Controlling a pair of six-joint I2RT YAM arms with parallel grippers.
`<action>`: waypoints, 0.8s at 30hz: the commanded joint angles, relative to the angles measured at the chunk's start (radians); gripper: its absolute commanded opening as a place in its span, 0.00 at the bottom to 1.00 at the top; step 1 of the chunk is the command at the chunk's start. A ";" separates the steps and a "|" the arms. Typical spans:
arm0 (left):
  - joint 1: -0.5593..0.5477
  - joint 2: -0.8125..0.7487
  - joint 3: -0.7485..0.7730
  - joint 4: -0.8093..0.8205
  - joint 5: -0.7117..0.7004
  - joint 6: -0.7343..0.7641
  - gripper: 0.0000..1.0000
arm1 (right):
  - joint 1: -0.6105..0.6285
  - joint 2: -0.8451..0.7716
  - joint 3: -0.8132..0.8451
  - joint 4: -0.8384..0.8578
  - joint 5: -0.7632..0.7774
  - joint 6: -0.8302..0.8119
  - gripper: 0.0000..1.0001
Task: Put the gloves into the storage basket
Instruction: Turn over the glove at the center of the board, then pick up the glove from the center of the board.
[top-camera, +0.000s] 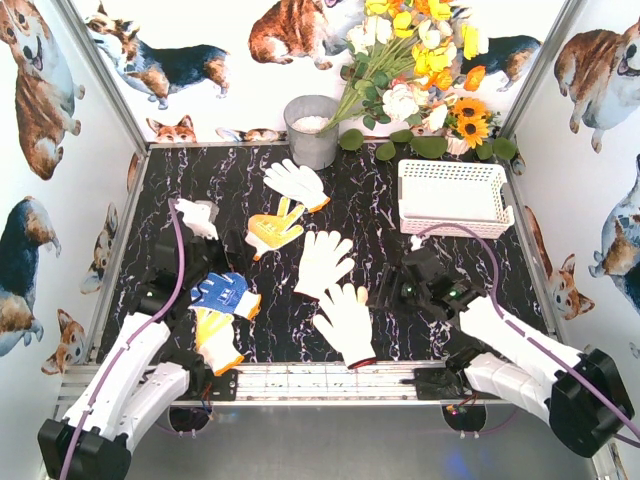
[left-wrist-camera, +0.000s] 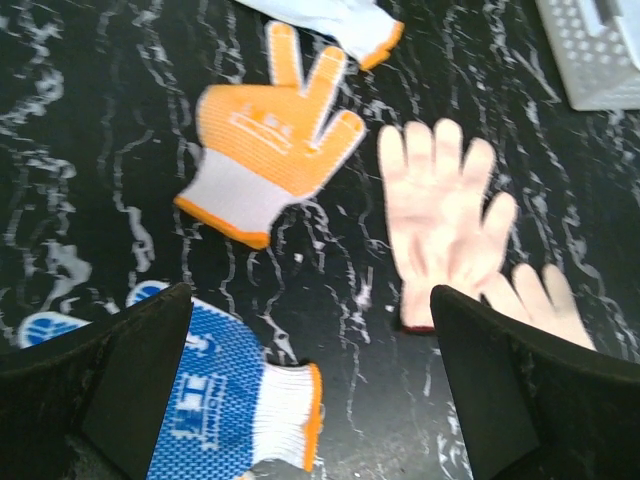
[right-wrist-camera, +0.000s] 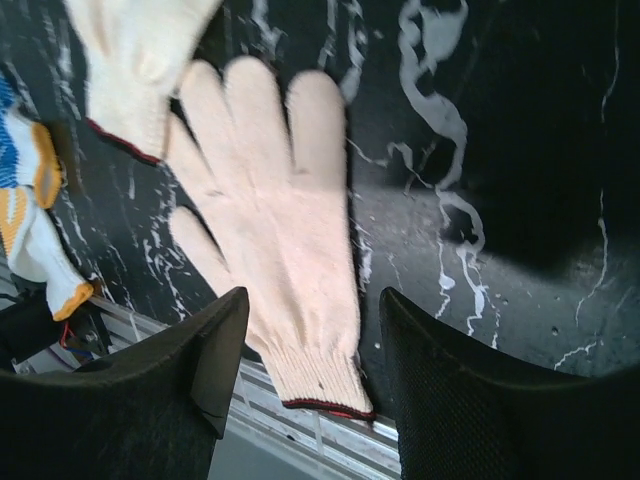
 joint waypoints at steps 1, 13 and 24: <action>0.000 0.014 0.057 -0.081 -0.153 0.078 1.00 | -0.002 0.029 -0.029 0.075 -0.056 0.098 0.56; -0.001 0.011 0.032 -0.055 -0.125 0.066 1.00 | 0.046 0.139 -0.052 0.075 -0.120 0.142 0.46; 0.000 0.012 0.031 -0.055 -0.110 0.060 1.00 | 0.055 0.164 -0.059 0.090 -0.058 0.149 0.42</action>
